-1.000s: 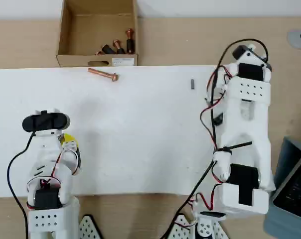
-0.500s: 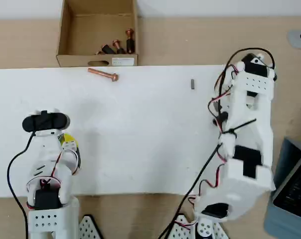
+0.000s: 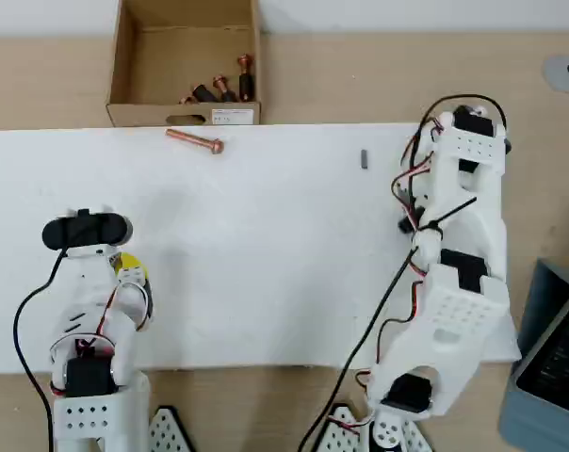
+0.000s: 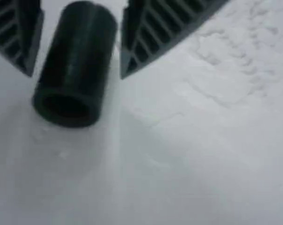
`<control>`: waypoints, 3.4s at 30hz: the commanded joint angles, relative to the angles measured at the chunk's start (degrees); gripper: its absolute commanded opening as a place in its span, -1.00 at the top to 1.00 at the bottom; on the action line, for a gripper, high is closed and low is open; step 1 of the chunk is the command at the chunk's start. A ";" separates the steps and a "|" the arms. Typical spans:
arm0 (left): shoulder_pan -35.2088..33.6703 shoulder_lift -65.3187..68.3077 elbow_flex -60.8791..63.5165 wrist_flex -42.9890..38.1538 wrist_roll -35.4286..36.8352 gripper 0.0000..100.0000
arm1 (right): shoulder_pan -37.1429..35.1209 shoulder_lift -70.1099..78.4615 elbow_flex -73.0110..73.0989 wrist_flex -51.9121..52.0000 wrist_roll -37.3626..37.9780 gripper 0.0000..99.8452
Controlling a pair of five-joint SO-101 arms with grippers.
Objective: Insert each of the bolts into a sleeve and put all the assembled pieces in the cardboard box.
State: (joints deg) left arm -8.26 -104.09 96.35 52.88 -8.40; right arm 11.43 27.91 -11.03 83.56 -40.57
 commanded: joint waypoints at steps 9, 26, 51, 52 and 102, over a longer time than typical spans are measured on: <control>-0.26 -0.40 0.62 -0.09 -0.35 1.00 | 0.57 3.47 -2.86 -1.93 -0.62 0.73; -0.26 -0.40 0.62 -0.09 -0.35 1.00 | -1.27 4.88 -11.21 1.05 -0.18 0.98; -0.26 -0.40 0.62 -0.09 -0.35 1.00 | -9.36 -14.11 -38.81 18.81 13.19 0.98; -0.26 -0.40 0.62 0.00 -0.35 1.00 | -9.45 -16.92 -36.44 18.81 13.19 0.98; -0.26 62.37 -67.69 12.40 -7.38 1.00 | -10.59 -123.74 65.01 4.66 20.57 0.98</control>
State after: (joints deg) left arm -8.35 -51.16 39.03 65.63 -14.11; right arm 1.05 -95.43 53.93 89.80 -20.26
